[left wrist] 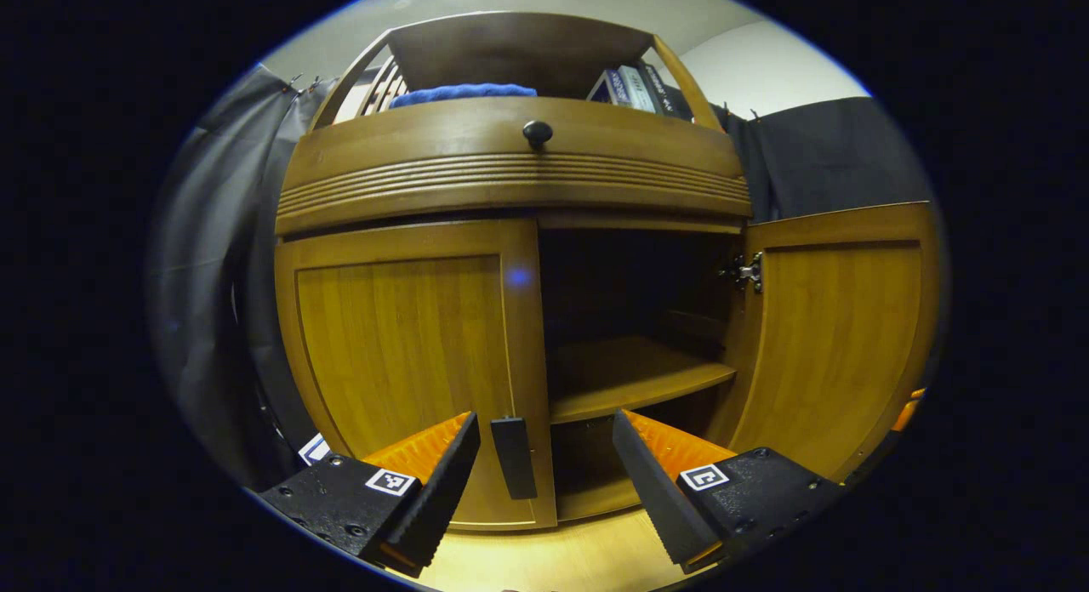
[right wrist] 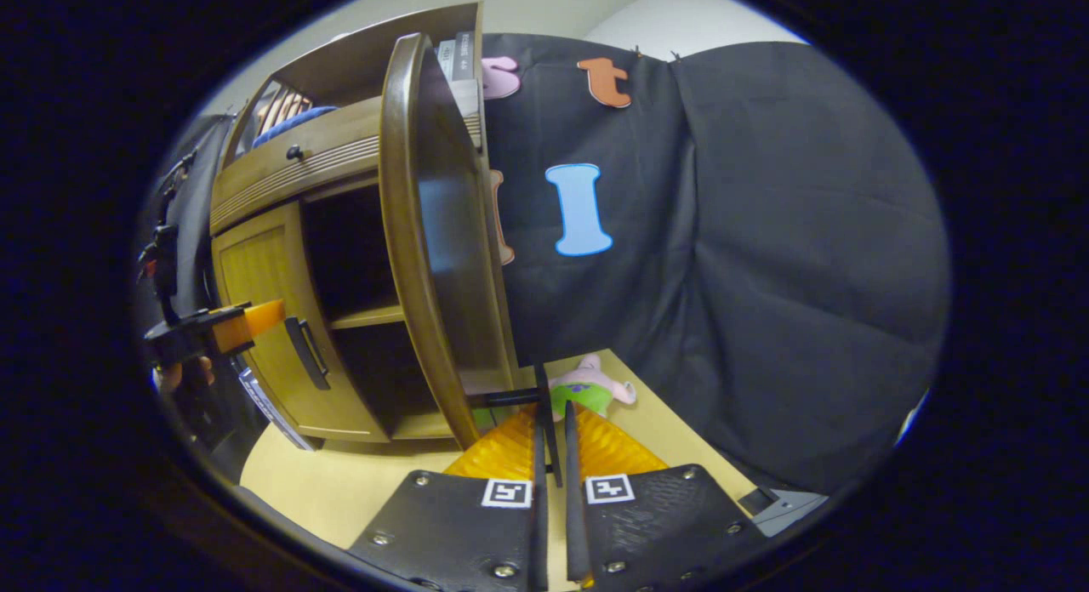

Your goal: Open the right door of the double-door shoe cabinet with the right hand, and open the left door with the left hand.

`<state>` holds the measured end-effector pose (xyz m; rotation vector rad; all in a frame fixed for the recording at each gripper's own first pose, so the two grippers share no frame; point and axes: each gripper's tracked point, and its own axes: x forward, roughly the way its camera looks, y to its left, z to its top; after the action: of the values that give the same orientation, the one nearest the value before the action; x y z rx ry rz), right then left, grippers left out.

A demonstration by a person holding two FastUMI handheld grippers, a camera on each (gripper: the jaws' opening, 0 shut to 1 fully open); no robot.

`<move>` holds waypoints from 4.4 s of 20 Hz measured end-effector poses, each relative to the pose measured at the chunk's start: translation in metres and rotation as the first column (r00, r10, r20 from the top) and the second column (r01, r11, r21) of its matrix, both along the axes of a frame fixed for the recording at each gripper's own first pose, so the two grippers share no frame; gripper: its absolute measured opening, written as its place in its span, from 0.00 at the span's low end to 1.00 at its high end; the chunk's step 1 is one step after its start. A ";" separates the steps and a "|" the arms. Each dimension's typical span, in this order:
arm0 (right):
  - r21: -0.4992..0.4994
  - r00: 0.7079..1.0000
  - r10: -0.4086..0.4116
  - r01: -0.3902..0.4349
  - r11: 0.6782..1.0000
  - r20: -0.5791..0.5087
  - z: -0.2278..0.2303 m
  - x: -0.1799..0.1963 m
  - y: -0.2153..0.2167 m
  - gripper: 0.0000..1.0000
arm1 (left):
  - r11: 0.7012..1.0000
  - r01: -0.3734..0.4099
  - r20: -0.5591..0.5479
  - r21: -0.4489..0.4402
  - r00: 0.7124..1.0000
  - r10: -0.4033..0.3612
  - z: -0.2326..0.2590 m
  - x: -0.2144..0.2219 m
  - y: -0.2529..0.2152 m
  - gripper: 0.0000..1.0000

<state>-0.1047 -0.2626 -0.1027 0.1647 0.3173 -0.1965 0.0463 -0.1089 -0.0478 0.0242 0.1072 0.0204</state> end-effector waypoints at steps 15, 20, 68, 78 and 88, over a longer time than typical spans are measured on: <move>-0.018 0.997 -0.068 0.068 0.997 0.022 0.014 -0.006 -0.035 0.09 | 0.995 -0.083 -0.130 -0.062 0.989 0.074 -0.070 0.064 0.024 0.74; 0.010 0.997 -0.066 0.066 0.998 0.033 0.017 -0.009 -0.032 0.09 | 0.992 -0.112 -0.138 -0.066 0.985 0.102 -0.074 0.066 0.032 0.42; 0.011 0.855 0.509 -0.512 0.859 0.100 0.055 -0.032 0.137 0.09 | 0.946 -0.287 -0.117 -0.148 0.955 0.272 -0.060 -0.150 0.117 0.14; 0.036 0.835 0.543 -0.548 0.836 0.087 0.049 -0.013 0.219 0.09 | 0.972 -0.195 -0.148 -0.129 0.973 0.176 -0.059 -0.174 0.156 0.17; 0.044 0.825 0.559 -0.563 0.825 0.080 0.047 -0.005 0.261 0.09 | 0.982 -0.155 -0.151 -0.112 0.979 0.137 -0.059 -0.188 0.200 0.11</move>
<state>-0.1092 -0.0017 -0.0554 0.1355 0.2959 0.4090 -0.1420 0.0909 -0.1069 -0.1060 0.2528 0.1594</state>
